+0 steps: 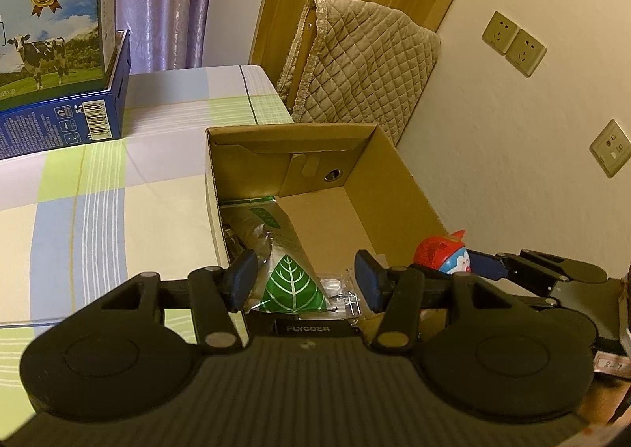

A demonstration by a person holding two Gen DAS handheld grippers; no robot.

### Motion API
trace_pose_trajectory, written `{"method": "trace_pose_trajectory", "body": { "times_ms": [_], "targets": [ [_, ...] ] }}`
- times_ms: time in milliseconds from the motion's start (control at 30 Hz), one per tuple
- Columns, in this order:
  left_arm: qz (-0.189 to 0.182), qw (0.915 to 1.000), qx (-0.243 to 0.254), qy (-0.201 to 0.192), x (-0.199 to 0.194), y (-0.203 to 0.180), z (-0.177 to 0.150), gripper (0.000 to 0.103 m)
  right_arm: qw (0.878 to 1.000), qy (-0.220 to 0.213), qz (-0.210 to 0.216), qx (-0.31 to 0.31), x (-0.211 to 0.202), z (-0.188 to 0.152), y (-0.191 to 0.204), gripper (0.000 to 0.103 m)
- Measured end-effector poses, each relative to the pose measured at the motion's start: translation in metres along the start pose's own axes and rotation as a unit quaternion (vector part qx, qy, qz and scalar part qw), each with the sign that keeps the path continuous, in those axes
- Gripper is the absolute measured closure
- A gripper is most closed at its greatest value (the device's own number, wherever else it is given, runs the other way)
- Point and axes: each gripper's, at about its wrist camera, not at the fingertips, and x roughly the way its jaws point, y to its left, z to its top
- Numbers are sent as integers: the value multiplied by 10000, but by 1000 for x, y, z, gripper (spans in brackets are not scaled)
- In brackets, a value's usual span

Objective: Organize objects
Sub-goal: 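Lower the bag and figurine into the box and open both tools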

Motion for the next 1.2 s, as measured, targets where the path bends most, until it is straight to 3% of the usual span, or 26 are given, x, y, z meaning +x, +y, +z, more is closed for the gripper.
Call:
{"method": "trace_pose_trajectory", "body": {
  "times_ms": [200,267,333,700,933,1200],
  "targets": [
    [-1,10000,-8,9,-1,1,-1,54,9999,-122,-48,29,3,1,-1,58],
    [12,10000,-24,11,-1,2,-1,54,9997,-242,-89,10,2,1,-1,45],
    [21,10000,-33,13,-1,3,-1,54,9993,-357,-137,25,0,2,-2,42],
    [43,10000,5,-15,-9,6,-6,53,9993,-328,-121,165,-12,-3,-9,42],
    [105,9999,13,-74,-26,5,-12,45,9995,-257,-112,145,-29,-8,-5,42],
    [193,9997,70,-117,-59,0,-38,29,9997,-152,-120,153,-64,-32,6,41]
  ]
}}
